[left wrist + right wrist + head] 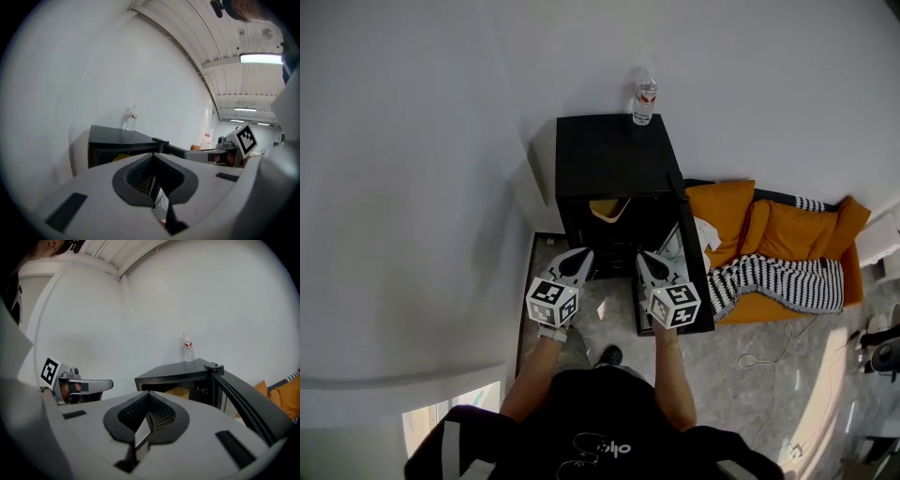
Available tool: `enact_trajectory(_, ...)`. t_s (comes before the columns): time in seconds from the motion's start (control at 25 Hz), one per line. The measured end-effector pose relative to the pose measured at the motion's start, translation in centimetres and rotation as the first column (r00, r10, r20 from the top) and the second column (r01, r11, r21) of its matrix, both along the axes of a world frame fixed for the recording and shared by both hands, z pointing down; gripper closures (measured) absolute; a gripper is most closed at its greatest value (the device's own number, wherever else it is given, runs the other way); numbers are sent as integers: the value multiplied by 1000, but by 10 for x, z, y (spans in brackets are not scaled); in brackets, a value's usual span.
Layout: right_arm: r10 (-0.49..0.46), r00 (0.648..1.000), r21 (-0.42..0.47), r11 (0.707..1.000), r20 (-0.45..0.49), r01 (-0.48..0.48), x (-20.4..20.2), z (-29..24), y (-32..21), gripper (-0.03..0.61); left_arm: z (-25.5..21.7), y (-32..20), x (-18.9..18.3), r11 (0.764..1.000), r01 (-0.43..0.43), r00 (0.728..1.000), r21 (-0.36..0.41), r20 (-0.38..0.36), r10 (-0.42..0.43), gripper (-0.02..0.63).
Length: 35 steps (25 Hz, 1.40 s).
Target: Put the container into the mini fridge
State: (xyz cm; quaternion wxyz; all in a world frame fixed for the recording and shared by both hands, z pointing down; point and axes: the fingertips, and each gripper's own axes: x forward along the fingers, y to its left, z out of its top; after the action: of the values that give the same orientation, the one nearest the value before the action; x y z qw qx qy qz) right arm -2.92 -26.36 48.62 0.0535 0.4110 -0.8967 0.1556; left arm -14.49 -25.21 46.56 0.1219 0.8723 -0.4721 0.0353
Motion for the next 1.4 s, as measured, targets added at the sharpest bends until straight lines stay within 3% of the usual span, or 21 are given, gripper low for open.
enact_trajectory(1.4, -44, 999, 49, 998, -24, 45, 6, -5, -16, 571, -2, -19, 11, 1000, 3, 1000, 5, -2, -3, 606)
